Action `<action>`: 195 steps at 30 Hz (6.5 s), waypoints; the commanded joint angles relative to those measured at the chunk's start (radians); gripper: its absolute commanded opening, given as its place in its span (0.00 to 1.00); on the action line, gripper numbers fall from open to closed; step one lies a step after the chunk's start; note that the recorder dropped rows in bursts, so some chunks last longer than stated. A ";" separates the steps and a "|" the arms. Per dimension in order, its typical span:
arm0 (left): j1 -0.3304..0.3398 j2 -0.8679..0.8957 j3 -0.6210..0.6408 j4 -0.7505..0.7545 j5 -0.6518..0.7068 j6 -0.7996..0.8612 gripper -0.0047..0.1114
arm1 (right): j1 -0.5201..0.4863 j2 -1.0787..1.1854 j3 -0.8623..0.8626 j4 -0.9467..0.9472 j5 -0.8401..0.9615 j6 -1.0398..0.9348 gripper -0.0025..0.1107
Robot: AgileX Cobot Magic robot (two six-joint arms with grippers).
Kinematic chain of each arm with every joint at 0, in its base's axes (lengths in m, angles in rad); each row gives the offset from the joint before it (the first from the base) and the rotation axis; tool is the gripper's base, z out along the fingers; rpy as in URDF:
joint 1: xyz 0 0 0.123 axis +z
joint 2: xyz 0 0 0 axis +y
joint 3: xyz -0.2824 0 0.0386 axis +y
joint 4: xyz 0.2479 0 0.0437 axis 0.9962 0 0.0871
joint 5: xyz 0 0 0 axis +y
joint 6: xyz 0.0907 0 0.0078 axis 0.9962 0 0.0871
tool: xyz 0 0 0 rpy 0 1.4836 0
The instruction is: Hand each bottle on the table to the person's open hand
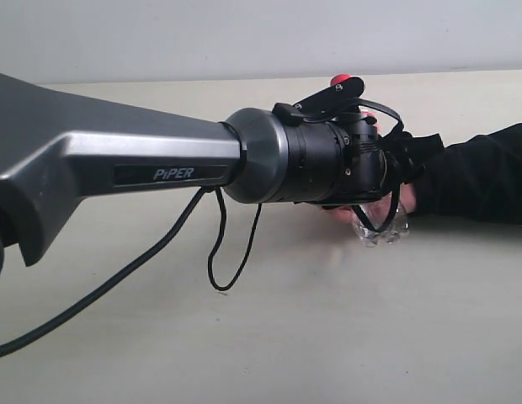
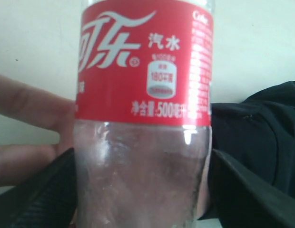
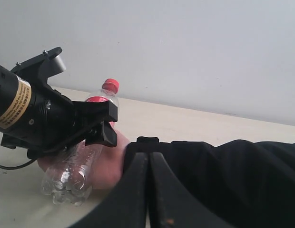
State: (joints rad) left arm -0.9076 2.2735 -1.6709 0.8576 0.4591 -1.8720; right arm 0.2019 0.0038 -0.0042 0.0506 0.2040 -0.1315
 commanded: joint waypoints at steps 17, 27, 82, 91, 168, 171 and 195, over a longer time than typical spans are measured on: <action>0.002 -0.156 -0.004 -0.081 0.127 0.244 0.65 | -0.004 -0.004 0.004 0.000 -0.001 0.003 0.02; -0.001 -0.361 0.002 -0.132 0.493 0.799 0.05 | -0.004 -0.004 0.004 0.003 -0.001 0.003 0.02; 0.621 -2.008 1.238 -0.632 0.252 0.961 0.04 | -0.004 -0.004 0.004 0.001 -0.001 0.006 0.02; 0.776 -2.213 1.587 -0.632 -0.344 1.201 0.04 | -0.004 -0.004 0.004 0.001 -0.001 0.003 0.02; 0.867 -2.273 1.671 -0.812 -0.320 1.794 0.04 | -0.135 -0.004 0.004 -0.001 -0.050 0.006 0.02; 0.867 -2.273 1.671 -0.812 -0.320 1.794 0.04 | -0.148 -0.004 0.004 0.030 -0.073 0.006 0.02; 0.867 -2.273 1.671 -0.812 -0.320 1.794 0.04 | -0.148 -0.004 0.004 0.047 -0.078 0.004 0.02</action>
State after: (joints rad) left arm -0.0416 0.0065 0.0004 0.0498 0.1400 -0.0707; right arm 0.0584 0.0038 -0.0042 0.0923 0.1383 -0.1271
